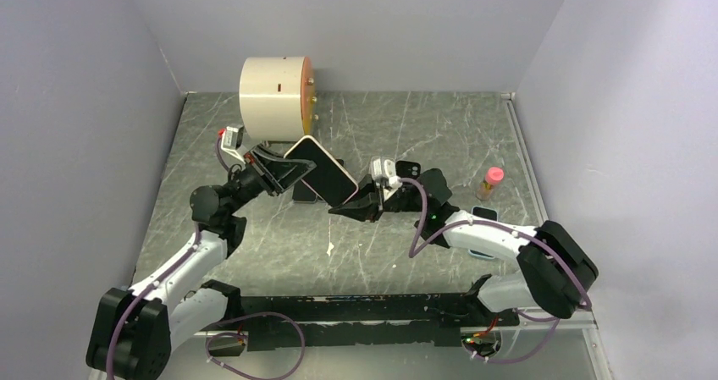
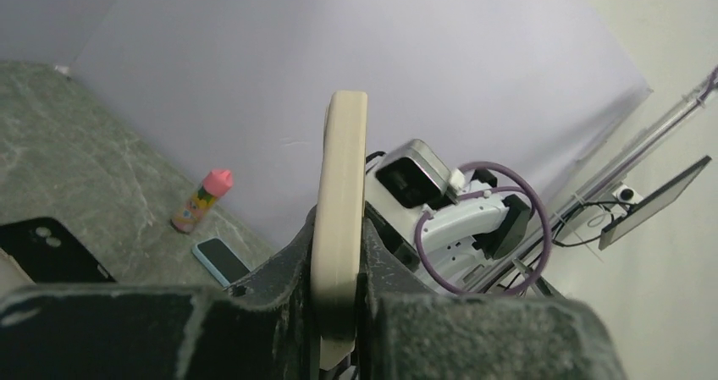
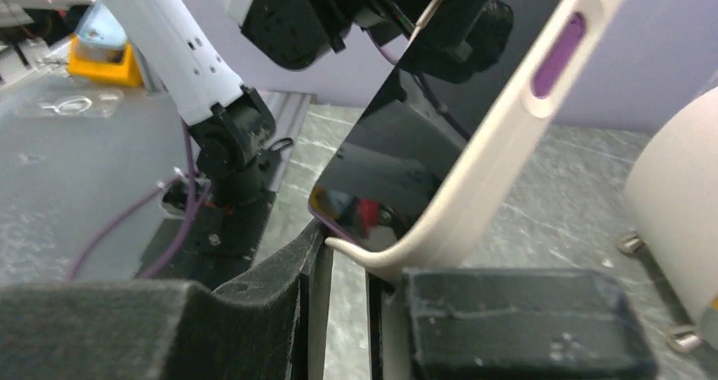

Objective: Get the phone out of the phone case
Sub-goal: Remove the phone case from the phone.

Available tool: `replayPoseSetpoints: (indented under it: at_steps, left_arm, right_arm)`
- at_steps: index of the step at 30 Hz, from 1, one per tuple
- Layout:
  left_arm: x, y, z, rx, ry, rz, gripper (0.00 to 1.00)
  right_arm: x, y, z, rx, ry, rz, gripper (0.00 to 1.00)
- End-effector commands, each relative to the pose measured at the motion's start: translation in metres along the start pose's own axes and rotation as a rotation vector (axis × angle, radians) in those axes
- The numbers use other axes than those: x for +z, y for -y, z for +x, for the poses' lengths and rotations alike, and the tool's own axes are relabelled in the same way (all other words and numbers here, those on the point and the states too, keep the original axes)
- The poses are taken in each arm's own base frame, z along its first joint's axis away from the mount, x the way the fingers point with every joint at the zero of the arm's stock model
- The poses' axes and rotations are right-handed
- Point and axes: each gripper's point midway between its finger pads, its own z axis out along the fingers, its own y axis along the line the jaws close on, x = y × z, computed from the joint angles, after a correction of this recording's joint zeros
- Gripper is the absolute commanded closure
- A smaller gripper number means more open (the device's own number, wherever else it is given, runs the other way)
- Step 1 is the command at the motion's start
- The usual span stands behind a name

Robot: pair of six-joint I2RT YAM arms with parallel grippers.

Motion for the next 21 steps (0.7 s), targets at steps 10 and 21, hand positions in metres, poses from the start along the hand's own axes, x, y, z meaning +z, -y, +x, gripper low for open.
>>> replayPoseSetpoints:
  at_steps: [10,21]
  left_arm:
    - [0.010,-0.015,-0.001,-0.098,-0.042,-0.060,0.98]
    - [0.007,0.000,0.003,0.085,-0.179,-0.031,0.97]
  right_arm:
    - [0.000,0.026,-0.001,-0.263,-0.078,0.070,0.81]
    - [-0.032,0.015,0.017,-0.150,-0.162,0.103,0.56]
